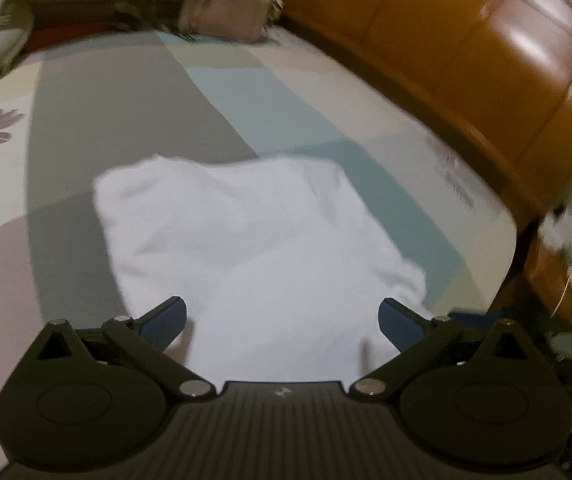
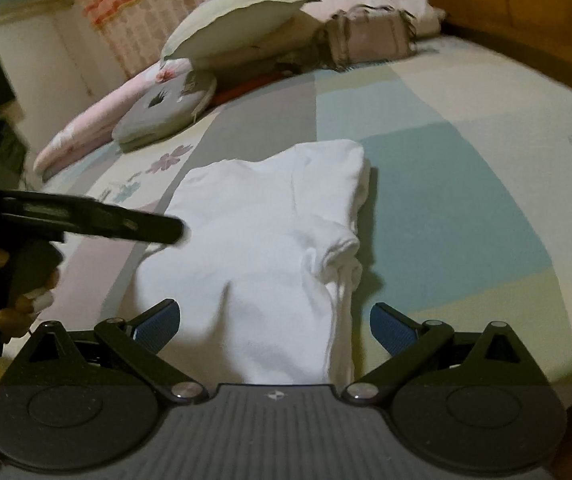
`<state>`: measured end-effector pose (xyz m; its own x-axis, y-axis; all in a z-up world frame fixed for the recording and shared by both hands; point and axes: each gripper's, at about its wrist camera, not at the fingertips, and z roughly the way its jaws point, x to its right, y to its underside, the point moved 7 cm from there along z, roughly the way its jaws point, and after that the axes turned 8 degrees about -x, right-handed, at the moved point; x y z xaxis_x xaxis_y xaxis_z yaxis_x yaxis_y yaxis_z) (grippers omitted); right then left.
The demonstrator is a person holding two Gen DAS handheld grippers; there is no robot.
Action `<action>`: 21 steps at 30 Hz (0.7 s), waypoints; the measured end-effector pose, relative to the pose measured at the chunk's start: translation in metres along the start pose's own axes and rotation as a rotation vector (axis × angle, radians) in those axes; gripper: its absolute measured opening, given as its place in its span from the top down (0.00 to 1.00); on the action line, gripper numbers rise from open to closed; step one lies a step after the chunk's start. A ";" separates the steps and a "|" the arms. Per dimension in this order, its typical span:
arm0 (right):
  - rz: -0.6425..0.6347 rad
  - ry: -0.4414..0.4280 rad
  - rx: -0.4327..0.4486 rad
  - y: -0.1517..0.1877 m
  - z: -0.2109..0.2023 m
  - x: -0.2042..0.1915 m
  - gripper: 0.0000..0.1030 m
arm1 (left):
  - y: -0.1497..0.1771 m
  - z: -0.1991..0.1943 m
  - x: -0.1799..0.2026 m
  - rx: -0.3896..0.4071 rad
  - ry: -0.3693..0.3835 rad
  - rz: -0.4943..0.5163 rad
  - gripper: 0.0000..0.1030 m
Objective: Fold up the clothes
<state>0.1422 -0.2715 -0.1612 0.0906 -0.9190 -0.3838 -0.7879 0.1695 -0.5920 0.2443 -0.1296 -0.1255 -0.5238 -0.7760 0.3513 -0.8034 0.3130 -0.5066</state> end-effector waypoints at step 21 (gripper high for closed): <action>0.308 -0.340 -0.269 -0.077 0.066 0.067 0.00 | 0.018 0.020 -0.094 -0.158 0.356 -0.509 0.02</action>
<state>0.2488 -0.3228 -0.1880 -0.0122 -0.6661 -0.7457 -0.9335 0.2748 -0.2302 0.2845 -0.0619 -0.1839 -0.1061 -0.6279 0.7710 -0.9942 0.0517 -0.0947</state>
